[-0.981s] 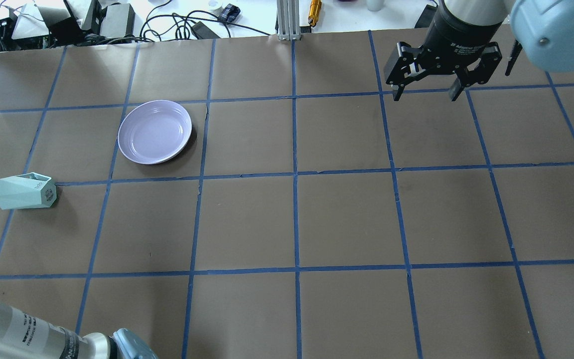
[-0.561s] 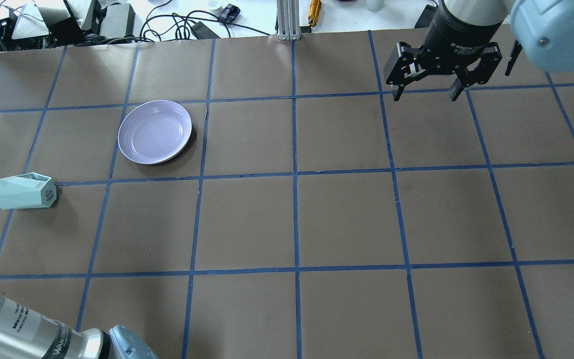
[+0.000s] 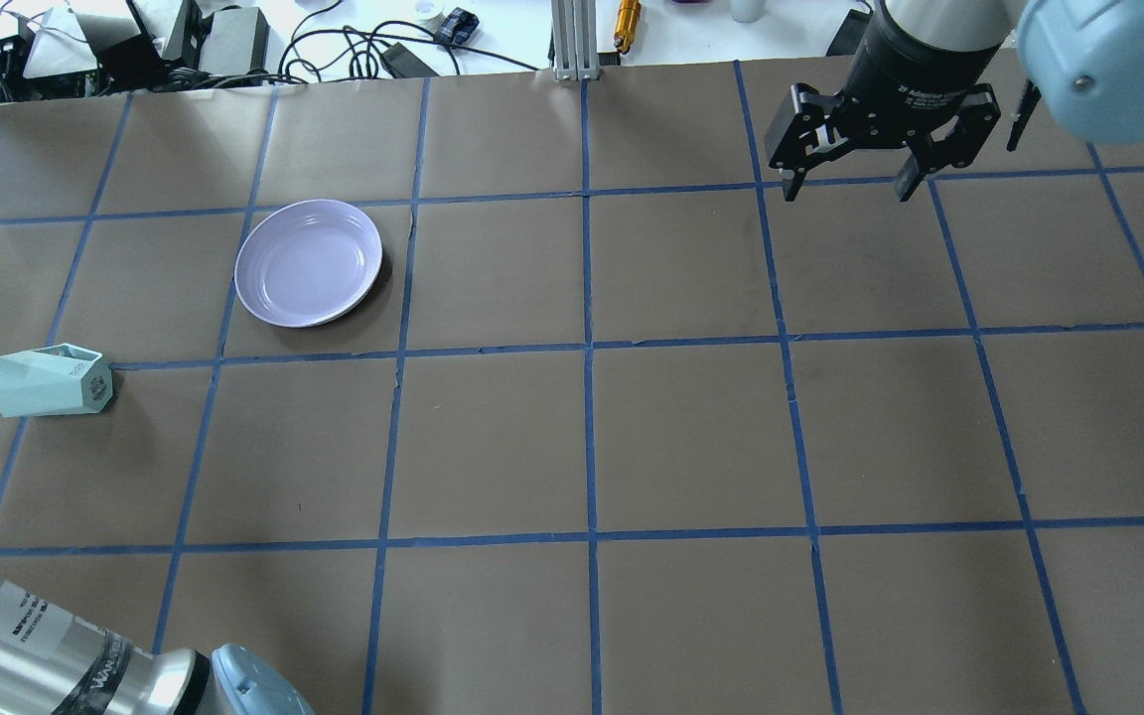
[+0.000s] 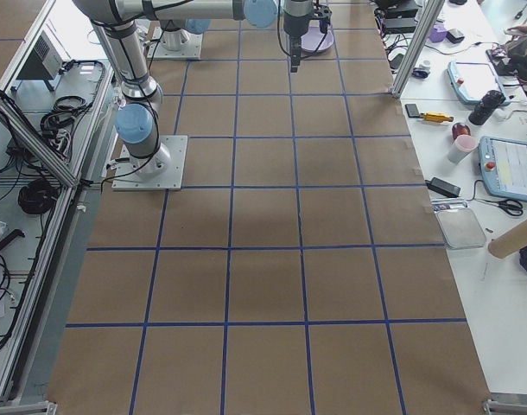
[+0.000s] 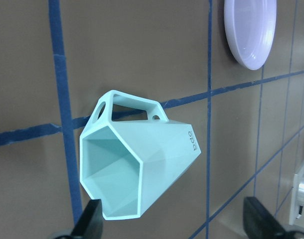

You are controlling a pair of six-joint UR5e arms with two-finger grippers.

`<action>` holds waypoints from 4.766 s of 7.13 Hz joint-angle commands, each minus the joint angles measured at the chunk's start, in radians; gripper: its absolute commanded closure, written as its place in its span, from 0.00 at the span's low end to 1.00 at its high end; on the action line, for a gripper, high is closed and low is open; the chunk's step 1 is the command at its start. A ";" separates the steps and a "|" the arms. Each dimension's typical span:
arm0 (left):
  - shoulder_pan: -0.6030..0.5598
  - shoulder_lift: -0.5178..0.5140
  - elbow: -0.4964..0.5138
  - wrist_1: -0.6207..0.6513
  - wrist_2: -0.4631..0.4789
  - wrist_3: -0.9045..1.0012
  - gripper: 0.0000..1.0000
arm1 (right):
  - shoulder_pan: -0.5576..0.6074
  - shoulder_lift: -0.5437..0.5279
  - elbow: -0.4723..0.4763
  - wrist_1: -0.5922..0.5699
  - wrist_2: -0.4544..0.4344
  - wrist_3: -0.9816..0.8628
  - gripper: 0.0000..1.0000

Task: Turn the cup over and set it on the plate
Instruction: 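Lower the left gripper and grasp the mint-green mug by its rim, then lift the mug with the left gripper, turning it upright toward the plate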

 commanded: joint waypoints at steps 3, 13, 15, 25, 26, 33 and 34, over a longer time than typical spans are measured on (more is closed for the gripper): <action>0.000 -0.044 0.003 -0.057 -0.043 0.045 0.19 | 0.000 0.000 0.000 0.000 0.000 0.000 0.00; -0.016 -0.012 0.026 -0.097 -0.048 0.090 1.00 | 0.000 0.000 0.000 0.000 0.000 0.000 0.00; -0.028 0.039 0.032 -0.104 -0.036 0.073 1.00 | 0.000 0.000 0.000 0.000 0.000 0.000 0.00; -0.511 0.500 -0.134 0.064 0.191 -0.548 1.00 | 0.000 0.000 0.000 0.000 0.000 0.002 0.00; -0.557 0.551 -0.240 0.168 0.205 -0.632 1.00 | 0.000 0.000 0.000 0.000 0.002 0.000 0.00; -0.752 0.548 -0.462 0.758 0.302 -1.114 1.00 | 0.000 0.000 0.000 0.000 0.000 0.000 0.00; -0.754 0.533 -0.485 0.818 0.300 -1.154 1.00 | 0.000 0.000 0.000 0.000 0.000 0.000 0.00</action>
